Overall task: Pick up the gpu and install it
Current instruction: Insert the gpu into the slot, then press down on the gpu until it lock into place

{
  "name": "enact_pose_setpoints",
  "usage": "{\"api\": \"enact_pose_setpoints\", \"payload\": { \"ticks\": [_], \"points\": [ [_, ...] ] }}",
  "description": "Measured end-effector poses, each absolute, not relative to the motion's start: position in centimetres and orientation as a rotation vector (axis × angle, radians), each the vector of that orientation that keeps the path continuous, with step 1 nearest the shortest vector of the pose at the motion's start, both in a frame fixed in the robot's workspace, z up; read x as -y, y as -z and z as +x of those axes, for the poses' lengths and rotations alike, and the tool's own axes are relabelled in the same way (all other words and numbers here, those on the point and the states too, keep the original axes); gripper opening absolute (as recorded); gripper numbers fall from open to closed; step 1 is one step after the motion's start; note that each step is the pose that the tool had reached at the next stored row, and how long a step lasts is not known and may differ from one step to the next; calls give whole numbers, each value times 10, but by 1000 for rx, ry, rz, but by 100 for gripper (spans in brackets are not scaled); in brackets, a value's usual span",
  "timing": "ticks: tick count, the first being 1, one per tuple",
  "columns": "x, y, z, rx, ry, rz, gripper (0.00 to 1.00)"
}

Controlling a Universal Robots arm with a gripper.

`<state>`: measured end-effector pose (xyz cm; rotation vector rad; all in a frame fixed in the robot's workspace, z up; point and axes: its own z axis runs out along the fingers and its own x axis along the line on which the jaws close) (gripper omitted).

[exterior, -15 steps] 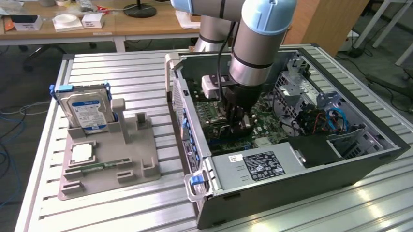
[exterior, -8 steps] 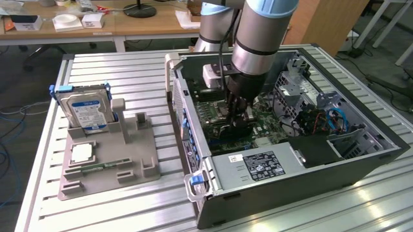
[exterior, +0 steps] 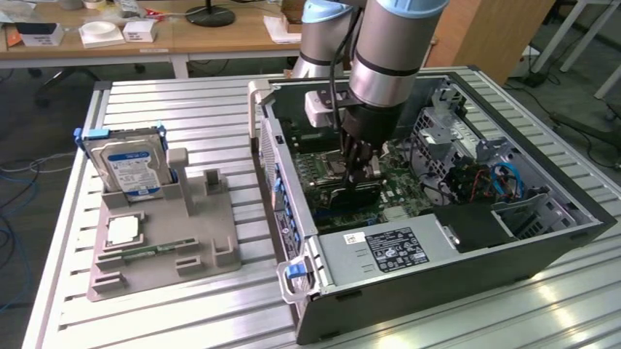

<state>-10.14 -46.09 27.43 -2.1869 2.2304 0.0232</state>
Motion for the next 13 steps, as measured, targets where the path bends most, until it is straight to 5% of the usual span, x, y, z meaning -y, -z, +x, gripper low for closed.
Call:
{"api": "enact_pose_setpoints", "payload": {
  "ticks": [13],
  "points": [
    [461, -274, -101, -2231, -23, -2187, 13]
  ]
}}
